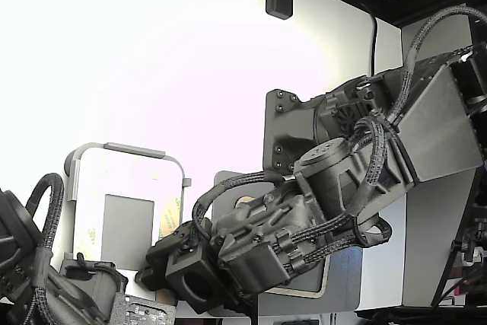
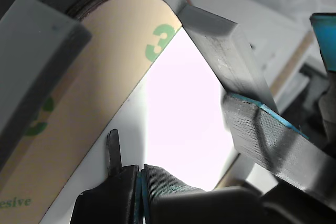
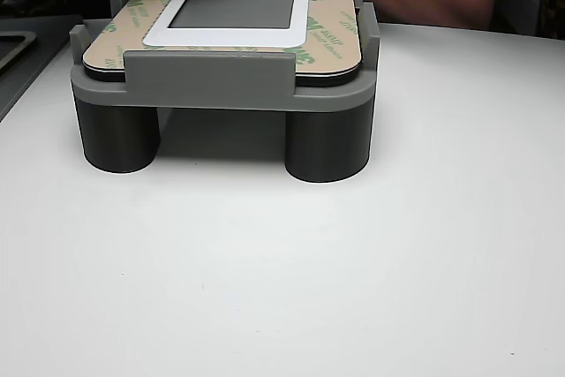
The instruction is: Peel off protective film from adhesive tape.
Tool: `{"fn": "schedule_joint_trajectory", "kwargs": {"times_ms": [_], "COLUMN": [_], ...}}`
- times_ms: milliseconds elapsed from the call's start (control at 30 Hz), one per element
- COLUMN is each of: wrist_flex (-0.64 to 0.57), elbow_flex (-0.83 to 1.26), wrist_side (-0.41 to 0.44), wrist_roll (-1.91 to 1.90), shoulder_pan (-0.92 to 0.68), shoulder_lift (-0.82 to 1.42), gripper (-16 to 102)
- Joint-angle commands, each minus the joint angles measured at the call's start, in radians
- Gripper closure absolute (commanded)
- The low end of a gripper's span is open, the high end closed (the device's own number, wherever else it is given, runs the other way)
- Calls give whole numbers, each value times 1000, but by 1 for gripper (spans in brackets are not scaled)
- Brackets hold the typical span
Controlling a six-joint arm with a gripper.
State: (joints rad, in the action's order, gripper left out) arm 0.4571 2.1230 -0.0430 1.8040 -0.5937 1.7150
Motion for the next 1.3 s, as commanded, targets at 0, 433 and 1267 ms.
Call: {"fn": "schedule_joint_trajectory", "kwargs": {"times_ms": [0,433,1267], "wrist_flex": [-9,-9,-2], "elbow_flex": [-20,-15,-11], "wrist_side": [3,12,23], "wrist_roll": [-3,-12,-28], "shoulder_pan": [3,-5,-18], "shoulder_lift": [18,20,29], "gripper": [95,95,95]}}
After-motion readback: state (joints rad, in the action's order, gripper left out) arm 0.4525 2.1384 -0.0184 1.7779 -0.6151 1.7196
